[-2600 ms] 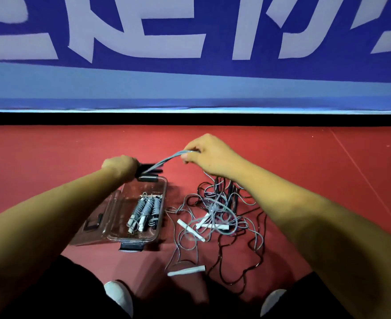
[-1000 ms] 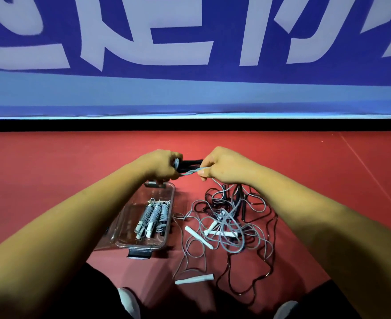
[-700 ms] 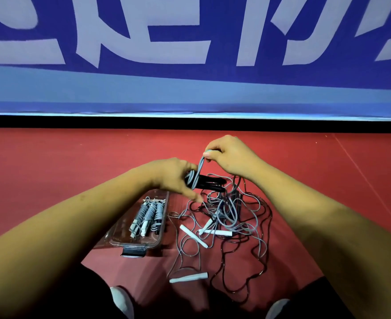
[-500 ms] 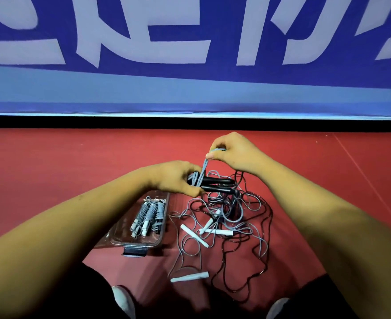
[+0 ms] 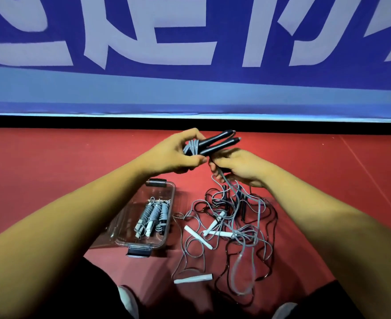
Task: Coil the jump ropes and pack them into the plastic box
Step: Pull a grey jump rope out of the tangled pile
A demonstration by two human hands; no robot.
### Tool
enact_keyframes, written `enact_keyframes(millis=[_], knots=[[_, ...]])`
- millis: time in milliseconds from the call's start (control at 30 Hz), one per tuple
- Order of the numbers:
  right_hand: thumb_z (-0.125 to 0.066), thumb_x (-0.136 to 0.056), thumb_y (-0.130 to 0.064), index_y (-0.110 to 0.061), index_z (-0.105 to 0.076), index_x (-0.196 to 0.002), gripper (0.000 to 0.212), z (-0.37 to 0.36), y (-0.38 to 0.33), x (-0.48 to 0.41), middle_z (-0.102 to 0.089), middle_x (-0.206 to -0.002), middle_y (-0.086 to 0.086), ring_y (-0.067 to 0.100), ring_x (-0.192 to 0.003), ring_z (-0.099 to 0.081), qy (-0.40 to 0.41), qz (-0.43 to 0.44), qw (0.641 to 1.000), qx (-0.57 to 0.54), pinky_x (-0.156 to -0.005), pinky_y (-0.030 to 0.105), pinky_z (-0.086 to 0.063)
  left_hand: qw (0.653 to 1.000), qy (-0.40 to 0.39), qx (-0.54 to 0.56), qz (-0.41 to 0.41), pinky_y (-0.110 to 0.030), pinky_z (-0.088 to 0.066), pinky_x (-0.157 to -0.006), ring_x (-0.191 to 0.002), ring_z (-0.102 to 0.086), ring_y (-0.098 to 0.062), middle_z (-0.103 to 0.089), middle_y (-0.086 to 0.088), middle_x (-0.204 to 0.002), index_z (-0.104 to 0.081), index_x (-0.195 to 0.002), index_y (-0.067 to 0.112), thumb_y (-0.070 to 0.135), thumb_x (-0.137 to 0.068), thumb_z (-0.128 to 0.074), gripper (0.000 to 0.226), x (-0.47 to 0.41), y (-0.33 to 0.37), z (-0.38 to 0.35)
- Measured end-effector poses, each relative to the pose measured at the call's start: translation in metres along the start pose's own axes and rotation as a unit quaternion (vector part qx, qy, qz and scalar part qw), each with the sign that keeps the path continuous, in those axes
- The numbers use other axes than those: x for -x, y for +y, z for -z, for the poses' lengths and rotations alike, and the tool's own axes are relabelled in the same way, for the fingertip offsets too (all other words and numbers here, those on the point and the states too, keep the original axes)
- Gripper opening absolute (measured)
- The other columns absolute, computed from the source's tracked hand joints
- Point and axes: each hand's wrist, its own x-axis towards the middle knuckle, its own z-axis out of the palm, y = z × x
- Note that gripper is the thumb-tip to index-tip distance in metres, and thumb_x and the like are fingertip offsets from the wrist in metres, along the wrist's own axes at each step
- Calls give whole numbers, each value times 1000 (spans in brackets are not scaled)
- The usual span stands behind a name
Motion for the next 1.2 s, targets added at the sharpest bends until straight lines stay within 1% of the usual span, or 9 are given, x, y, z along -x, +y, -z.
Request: enact_keyframes(millis=[167, 300, 433, 633, 767, 833, 933, 1067, 1200], knots=[[-40, -105, -25, -8, -53, -83, 31, -7, -4, -2, -38, -52, -4, 14, -51, -35, -21, -10, 1000, -18, -53, 27, -36, 995, 89, -24, 43, -24, -28, -42, -46, -35, -16, -49, -5, -55, -43, -95, 5, 1, -88, -68, 27, -7, -6, 13], [-57, -97, -21, -9, -53, -92, 14, -12, -13, 0, -46, -55, -2, 14, -45, -42, 57, 6, 988, 142, -48, 26, -39, 989, 125, -63, 52, -26, -30, -41, -44, -37, -18, -56, -8, -56, -41, -91, 9, 7, -85, -72, 32, -10, -14, 21], [-61, -92, -19, -15, -61, -88, 6, -18, -20, 3, -49, -64, -5, 10, -52, -43, 63, 51, 941, 327, -55, 26, -33, 964, 156, -208, 62, -25, -35, -43, -42, -45, -20, -66, -4, -60, -42, -92, 10, 17, -81, -76, 36, -12, -22, 27], [-59, -92, -23, -24, -58, -66, 26, -25, -33, 7, -53, -59, -2, 24, -63, -50, 72, 98, 890, 439, -60, 33, -43, 882, -2, -465, 76, -32, -37, -62, -76, -57, -29, -58, -1, -78, -43, -90, 21, 32, -73, -81, 44, -9, -31, 22], [-63, -87, -34, -27, -72, -89, 12, -17, -34, 7, -69, -79, -2, 23, -79, -60, 122, 138, 876, 446, -71, 35, -51, 900, -74, -426, 59, -32, -44, -70, -78, -58, -22, -65, 0, -83, -56, -101, 19, 55, -71, -81, 53, -5, -23, 5], [-71, -81, -38, -27, -73, -84, 11, -7, -36, 8, -66, -70, -7, 14, -70, -57, 139, 149, 884, 422, -66, 31, -47, 908, -102, -404, 53, -27, -45, -71, -76, -61, -14, -69, 6, -83, -62, -102, 28, 61, -71, -78, 47, -3, -17, -2], [-82, -73, -28, -19, -72, -74, 13, 6, -40, 12, -61, -59, -8, 3, -55, -51, 130, 166, 918, 336, -57, 24, -42, 928, -117, -354, 22, -17, -42, -66, -66, -58, 1, -68, 12, -76, -61, -95, 33, 45, -79, -79, 27, 2, -13, -8], [-80, -77, -14, -8, -74, -79, 9, 16, -41, 16, -64, -60, 0, 3, -50, -51, 92, 166, 949, 253, -53, 16, -40, 943, -113, -312, -9, -26, -44, -70, -68, -52, -3, -66, 3, -85, -60, -108, 19, 44, -75, -69, 42, 5, -12, -8], [-76, -81, -13, -7, -74, -84, 7, 24, -32, 14, -64, -65, 3, 7, -50, -49, 89, 146, 966, 195, -50, 20, -40, 966, -100, -235, -33, -28, -45, -66, -69, -56, -12, -62, 10, -82, -57, -103, 28, 48, -72, -63, 37, 9, -8, -14]])
